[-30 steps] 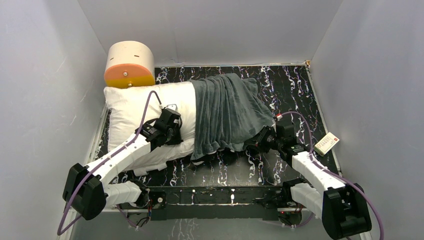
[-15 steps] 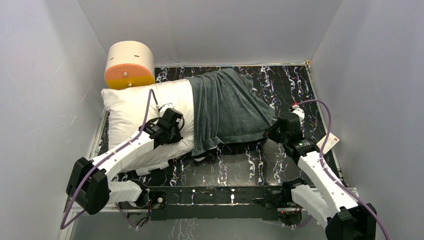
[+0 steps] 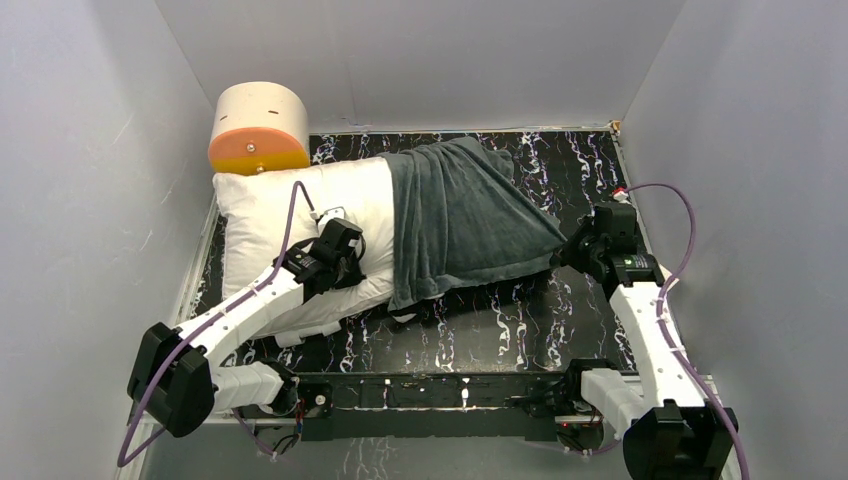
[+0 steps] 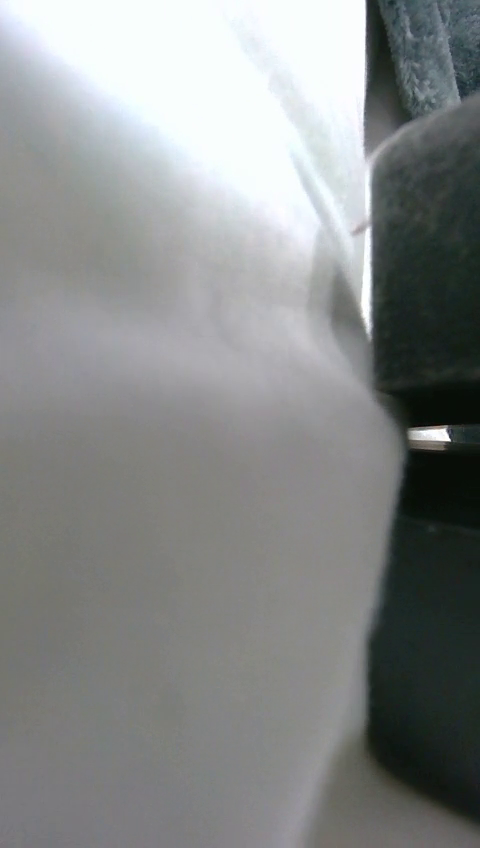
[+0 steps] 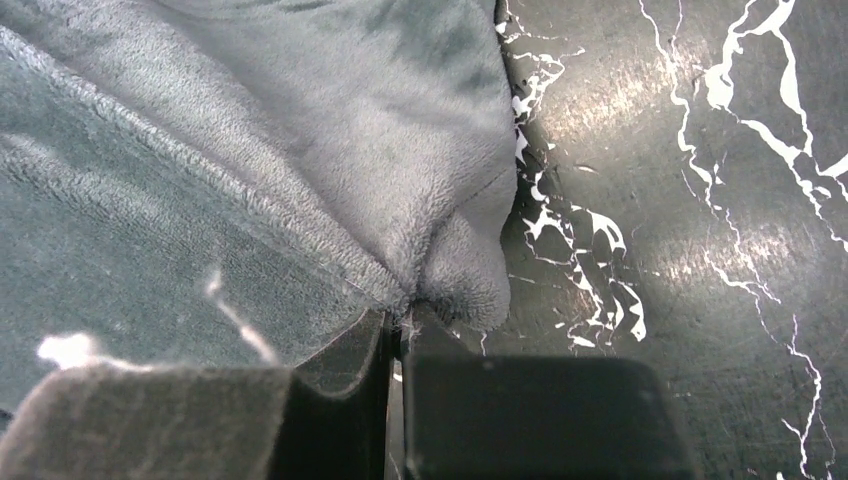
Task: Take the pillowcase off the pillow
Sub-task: Remove the pillow from the pillowcase.
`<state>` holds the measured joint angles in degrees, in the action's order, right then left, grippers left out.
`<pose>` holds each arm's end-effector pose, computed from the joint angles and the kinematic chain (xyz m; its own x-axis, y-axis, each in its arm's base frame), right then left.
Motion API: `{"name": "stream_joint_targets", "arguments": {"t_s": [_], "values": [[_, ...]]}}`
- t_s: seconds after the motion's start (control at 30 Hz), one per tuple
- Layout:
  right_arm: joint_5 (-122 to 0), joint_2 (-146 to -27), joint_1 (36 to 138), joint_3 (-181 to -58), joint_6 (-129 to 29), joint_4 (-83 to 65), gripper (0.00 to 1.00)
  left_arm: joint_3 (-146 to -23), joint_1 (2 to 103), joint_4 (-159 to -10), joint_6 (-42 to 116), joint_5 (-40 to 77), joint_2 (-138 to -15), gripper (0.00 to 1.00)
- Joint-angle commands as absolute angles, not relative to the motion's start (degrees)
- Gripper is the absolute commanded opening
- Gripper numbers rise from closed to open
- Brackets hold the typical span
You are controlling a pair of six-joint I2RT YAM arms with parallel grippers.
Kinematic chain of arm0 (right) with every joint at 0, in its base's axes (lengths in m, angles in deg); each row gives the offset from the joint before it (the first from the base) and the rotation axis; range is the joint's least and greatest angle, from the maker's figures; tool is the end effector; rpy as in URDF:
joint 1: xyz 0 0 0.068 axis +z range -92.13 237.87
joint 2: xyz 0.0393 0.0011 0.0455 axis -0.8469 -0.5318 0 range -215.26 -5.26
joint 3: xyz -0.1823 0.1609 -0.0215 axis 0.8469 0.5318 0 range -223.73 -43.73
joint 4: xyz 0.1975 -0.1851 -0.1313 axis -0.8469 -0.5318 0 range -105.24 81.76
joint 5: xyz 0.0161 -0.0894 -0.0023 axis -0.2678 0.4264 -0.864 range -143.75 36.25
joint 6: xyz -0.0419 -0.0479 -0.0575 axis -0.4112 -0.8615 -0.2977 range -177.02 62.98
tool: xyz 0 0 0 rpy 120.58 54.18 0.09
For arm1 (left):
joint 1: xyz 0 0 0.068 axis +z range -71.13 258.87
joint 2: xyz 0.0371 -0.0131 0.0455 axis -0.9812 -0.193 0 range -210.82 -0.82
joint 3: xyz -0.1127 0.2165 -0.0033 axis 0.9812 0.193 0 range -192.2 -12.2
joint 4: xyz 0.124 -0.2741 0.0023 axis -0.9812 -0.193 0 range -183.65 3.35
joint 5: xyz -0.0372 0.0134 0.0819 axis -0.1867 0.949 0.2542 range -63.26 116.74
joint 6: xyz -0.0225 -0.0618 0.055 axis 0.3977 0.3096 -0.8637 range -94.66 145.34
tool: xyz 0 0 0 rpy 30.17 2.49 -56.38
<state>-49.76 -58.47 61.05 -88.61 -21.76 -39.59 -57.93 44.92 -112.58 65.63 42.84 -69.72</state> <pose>0.2868 0.0107 0.2235 -0.5217 0.5479 -0.6540 0.3666 0.8361 0.4081 0.2763 -0.1608 0.1636 -0.7278 -0.2590 -0.6350 -0.1110 0.9582 -0.2636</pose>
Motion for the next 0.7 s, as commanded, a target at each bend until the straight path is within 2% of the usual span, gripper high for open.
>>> {"name": "stream_joint_targets", "arguments": {"t_s": [0.0, 0.07, 0.13, 0.27, 0.4, 0.47, 0.53, 0.67], "values": [[-37.1, -55.7, 55.3, -96.2, -24.2, -39.3, 0.00, -54.7, 47.7, -121.9, 63.4, 52.4, -71.1, 0.00], [-41.4, -52.0, 55.3, -94.2, -25.5, -34.7, 0.00, -55.1, 47.7, -122.2, 63.1, 51.8, -71.2, 0.00], [-51.7, -51.9, 55.4, -93.4, -26.5, -34.0, 0.06, -54.8, 47.7, -121.8, 62.9, 50.7, -70.4, 0.00], [-75.3, -56.4, 55.3, -93.7, -26.9, -38.3, 0.34, -54.2, 47.7, -118.4, 61.4, 46.3, -68.4, 0.00], [-82.3, -53.2, 55.3, -87.4, -23.8, -37.0, 0.66, -54.0, 47.7, -116.5, 60.7, 43.3, -67.7, 0.00], [-87.9, -51.6, 55.5, -83.8, -23.5, -35.1, 0.76, -53.8, 47.7, -115.2, 60.2, 41.4, -67.5, 0.00], [-94.1, -51.8, 57.0, -80.6, -21.3, -32.0, 0.77, -54.3, 47.7, -115.0, 60.1, 40.6, -67.8, 0.00], [-84.7, -52.5, 68.7, -76.3, -17.6, -26.0, 0.79, -55.1, 47.7, -114.9, 59.7, 39.9, -67.5, 0.00]]}}
